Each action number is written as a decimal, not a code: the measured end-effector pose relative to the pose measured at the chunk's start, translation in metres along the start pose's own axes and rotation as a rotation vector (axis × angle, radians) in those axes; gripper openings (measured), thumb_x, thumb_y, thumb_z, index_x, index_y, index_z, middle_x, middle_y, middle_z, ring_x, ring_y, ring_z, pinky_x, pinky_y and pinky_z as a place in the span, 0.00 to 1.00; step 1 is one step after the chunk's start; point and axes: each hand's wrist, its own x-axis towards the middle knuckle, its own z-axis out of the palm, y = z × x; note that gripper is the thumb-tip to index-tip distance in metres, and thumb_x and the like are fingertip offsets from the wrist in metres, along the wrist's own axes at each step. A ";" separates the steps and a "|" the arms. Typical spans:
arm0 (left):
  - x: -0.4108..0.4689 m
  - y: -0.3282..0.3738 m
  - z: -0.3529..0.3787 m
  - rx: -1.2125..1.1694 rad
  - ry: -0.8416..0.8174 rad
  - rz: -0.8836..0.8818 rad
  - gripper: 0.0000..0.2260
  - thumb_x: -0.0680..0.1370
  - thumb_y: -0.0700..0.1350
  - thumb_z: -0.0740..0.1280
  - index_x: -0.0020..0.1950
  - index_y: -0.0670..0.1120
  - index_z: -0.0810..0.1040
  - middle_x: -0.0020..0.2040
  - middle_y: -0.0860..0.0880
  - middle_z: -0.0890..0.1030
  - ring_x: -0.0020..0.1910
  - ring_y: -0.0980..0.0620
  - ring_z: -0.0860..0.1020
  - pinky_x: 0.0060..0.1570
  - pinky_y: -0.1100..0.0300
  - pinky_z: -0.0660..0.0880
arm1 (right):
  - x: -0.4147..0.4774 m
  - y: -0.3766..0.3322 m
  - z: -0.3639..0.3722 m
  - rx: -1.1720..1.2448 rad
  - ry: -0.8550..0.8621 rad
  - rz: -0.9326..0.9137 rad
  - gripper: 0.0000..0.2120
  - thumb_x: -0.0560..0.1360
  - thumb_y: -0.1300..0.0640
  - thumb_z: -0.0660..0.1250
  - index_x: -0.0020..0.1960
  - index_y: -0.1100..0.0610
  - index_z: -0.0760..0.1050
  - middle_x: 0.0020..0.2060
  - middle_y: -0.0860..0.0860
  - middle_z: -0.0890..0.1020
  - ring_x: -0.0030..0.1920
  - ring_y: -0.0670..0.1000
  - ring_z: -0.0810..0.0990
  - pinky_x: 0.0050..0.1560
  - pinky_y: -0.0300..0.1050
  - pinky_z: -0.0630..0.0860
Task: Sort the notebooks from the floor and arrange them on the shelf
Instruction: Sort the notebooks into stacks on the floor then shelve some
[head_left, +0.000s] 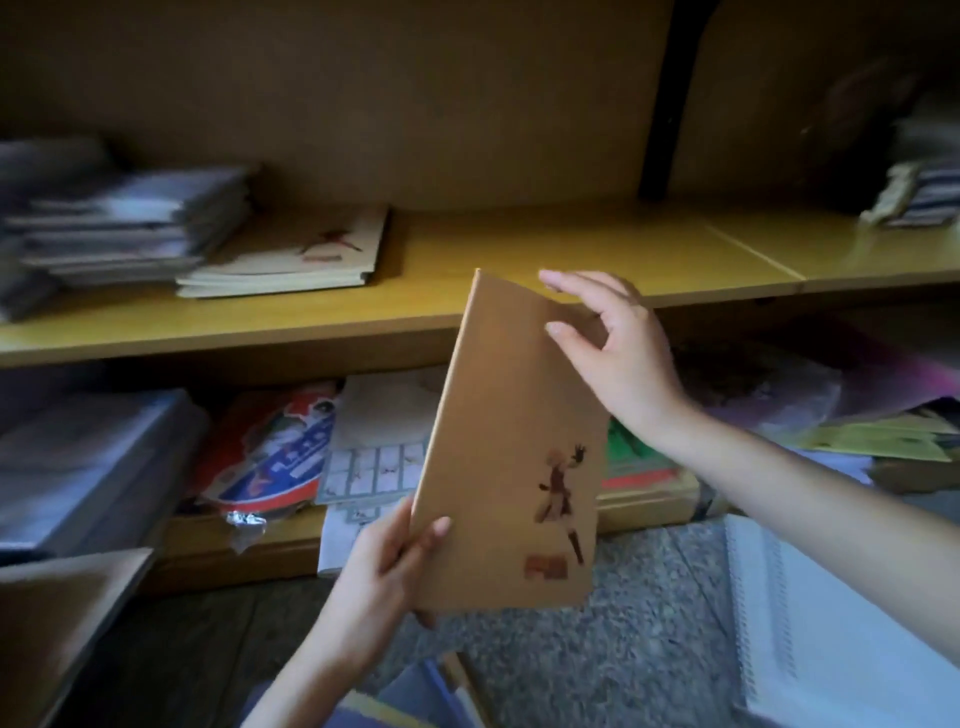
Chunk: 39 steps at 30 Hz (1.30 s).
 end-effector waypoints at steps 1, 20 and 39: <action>-0.002 0.010 -0.004 -0.050 0.046 0.020 0.05 0.78 0.44 0.64 0.52 0.50 0.79 0.33 0.49 0.80 0.27 0.52 0.76 0.20 0.59 0.73 | 0.003 0.000 0.003 -0.015 0.006 -0.007 0.21 0.74 0.60 0.68 0.67 0.52 0.72 0.61 0.44 0.75 0.63 0.42 0.70 0.65 0.34 0.65; 0.066 0.108 -0.118 -0.764 0.299 -0.239 0.10 0.77 0.37 0.62 0.58 0.35 0.71 0.51 0.37 0.79 0.42 0.46 0.82 0.27 0.66 0.78 | 0.029 -0.063 0.070 0.757 -0.451 0.662 0.13 0.82 0.55 0.55 0.65 0.56 0.68 0.22 0.45 0.65 0.23 0.43 0.62 0.23 0.34 0.61; 0.153 0.076 -0.127 1.188 0.474 -0.239 0.33 0.74 0.70 0.40 0.77 0.60 0.43 0.77 0.47 0.37 0.73 0.33 0.34 0.67 0.34 0.33 | 0.100 -0.059 0.152 -0.323 -0.185 0.025 0.13 0.76 0.45 0.63 0.55 0.51 0.70 0.47 0.49 0.83 0.42 0.50 0.81 0.35 0.42 0.76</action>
